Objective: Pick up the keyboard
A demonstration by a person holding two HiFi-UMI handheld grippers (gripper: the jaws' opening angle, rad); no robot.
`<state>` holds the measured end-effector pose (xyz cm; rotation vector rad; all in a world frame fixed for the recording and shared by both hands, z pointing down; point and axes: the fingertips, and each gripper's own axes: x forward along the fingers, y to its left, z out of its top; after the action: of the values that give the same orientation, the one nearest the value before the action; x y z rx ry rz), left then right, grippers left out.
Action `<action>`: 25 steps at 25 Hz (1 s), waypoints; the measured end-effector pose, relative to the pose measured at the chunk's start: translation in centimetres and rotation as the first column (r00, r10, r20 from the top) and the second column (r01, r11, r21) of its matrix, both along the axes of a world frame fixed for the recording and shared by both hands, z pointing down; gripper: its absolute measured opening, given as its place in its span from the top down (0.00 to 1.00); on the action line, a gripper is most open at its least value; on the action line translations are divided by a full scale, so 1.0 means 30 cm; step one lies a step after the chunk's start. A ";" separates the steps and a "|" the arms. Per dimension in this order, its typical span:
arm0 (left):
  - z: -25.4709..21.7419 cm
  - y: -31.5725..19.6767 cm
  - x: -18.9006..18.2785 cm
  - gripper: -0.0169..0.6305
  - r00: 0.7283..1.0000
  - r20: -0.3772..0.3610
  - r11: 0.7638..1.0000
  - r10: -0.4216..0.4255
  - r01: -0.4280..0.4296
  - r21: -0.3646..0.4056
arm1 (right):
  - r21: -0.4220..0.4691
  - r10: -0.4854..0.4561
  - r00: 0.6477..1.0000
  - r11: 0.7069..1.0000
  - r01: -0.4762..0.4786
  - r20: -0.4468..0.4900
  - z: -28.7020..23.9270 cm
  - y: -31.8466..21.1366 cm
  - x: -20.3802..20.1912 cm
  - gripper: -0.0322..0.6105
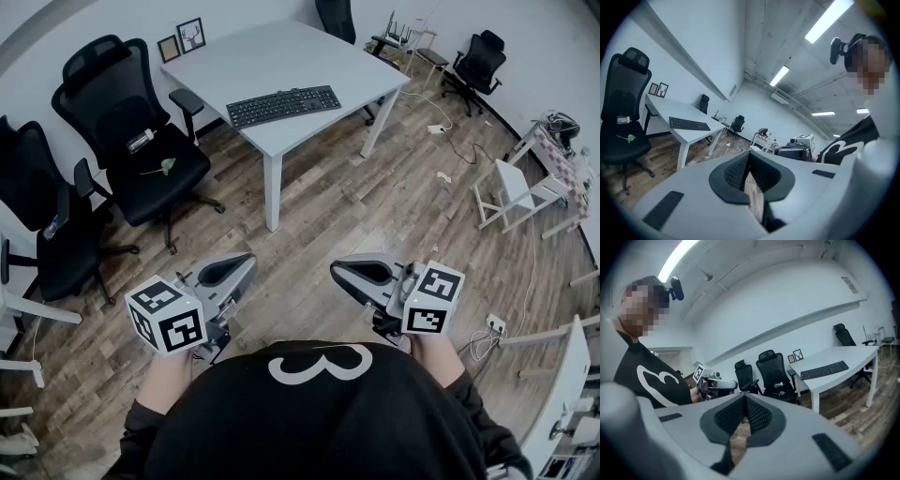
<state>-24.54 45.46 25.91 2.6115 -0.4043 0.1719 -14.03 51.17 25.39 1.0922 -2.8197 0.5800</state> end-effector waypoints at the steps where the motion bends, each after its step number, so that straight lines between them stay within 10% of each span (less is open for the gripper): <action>1: -0.002 -0.001 -0.002 0.95 1.000 0.005 1.000 0.002 -0.002 0.013 | 0.000 0.004 1.000 1.000 -0.004 0.002 0.001 -0.005 -0.004 0.94; 25: 0.039 -0.064 -0.021 0.95 0.993 -0.066 0.995 0.096 -0.097 -0.012 | -0.059 0.137 0.989 0.989 -0.134 0.062 0.048 -0.075 -0.006 0.94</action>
<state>-25.15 43.53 27.10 2.6151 -0.2527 0.1213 -14.21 48.92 26.84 1.2854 -2.7813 0.7131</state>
